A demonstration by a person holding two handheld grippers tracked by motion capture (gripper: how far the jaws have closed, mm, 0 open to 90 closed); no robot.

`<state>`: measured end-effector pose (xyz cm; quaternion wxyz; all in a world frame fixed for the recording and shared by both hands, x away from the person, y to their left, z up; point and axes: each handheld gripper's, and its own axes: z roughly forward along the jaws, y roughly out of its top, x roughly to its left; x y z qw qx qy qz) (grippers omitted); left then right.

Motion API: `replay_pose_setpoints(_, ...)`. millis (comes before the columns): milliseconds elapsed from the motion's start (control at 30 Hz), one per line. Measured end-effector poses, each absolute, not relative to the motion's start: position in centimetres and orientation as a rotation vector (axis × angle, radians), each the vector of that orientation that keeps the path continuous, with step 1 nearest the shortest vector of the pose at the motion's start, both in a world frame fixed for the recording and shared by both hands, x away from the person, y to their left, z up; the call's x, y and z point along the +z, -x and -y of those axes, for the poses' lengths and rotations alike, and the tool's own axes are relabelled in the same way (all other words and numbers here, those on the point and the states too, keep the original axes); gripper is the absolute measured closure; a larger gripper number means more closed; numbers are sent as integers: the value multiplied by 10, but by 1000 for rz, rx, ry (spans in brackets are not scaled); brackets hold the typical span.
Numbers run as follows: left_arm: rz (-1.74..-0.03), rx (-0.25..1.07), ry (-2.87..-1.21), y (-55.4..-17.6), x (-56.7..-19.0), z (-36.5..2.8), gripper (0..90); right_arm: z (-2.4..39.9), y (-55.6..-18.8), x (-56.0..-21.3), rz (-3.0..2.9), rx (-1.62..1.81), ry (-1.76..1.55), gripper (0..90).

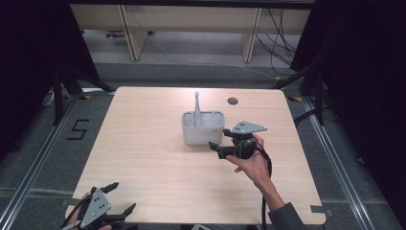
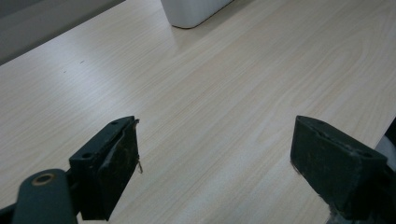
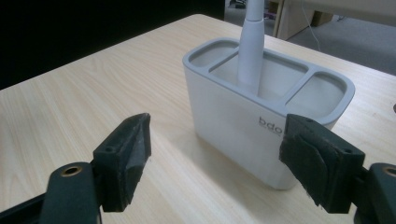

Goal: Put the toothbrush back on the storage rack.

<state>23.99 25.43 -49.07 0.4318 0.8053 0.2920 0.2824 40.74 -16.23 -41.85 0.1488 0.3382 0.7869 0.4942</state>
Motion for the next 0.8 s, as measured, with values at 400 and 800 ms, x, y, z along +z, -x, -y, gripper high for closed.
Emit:
replay_pose_setpoints(400, -732, 705, -1999, -240, -491, -254, 148, 168, -392, -428, -2270, 1412, -937, 217)
replay_pose_setpoints(800, -720, 706, -2015, -240, -491, -254, 149, 171, -373, -436, -2269, 1408, -1022, 204)
